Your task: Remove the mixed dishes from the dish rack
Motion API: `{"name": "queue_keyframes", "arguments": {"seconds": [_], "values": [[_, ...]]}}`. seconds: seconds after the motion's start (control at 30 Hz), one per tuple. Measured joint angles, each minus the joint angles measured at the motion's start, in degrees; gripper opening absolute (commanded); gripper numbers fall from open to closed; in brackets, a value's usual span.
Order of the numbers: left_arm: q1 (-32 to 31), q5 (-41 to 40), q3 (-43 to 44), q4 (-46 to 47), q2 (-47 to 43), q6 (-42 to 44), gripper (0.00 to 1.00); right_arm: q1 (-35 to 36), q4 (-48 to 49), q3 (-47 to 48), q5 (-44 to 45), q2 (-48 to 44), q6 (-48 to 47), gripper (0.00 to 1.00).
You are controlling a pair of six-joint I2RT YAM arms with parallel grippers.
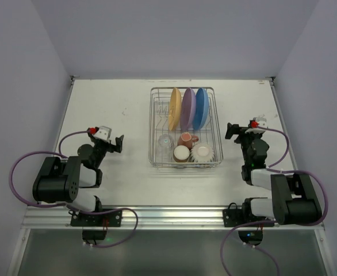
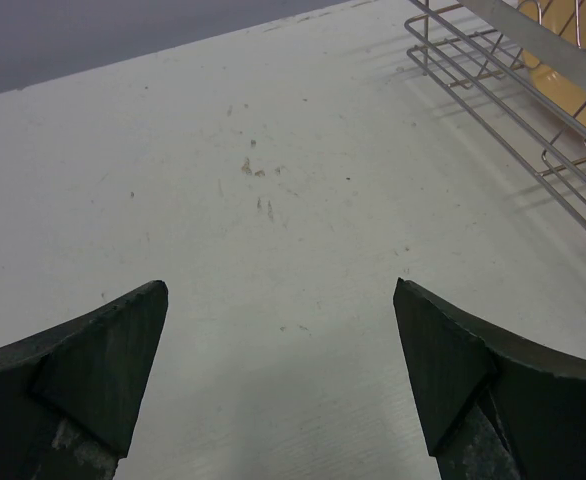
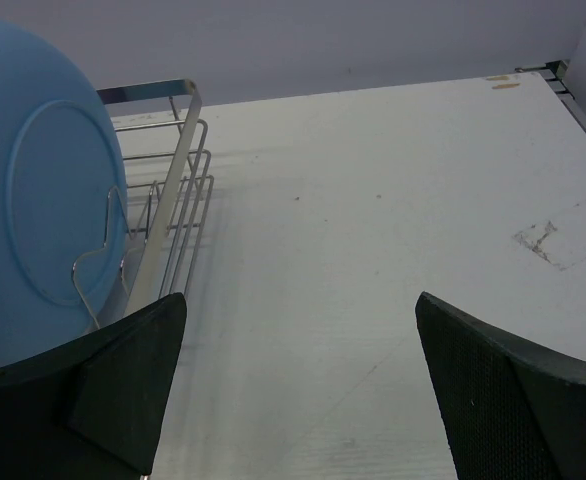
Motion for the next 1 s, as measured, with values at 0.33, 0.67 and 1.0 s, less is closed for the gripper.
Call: {"name": "queue_keyframes", "arguments": {"seconds": [0.33,0.67,1.0], "values": [[0.0,0.0,0.0,0.0,0.0,0.0,1.00,0.0,0.0,0.0,0.0,0.0,0.0,0.99],[0.0,0.0,0.0,0.0,0.0,0.0,1.00,0.0,0.0,0.0,0.0,0.0,0.0,0.99],[0.0,-9.4,0.0,0.0,0.0,-2.7,1.00,0.0,-0.2,-0.2,1.6,-2.2,0.0,0.99]]}}
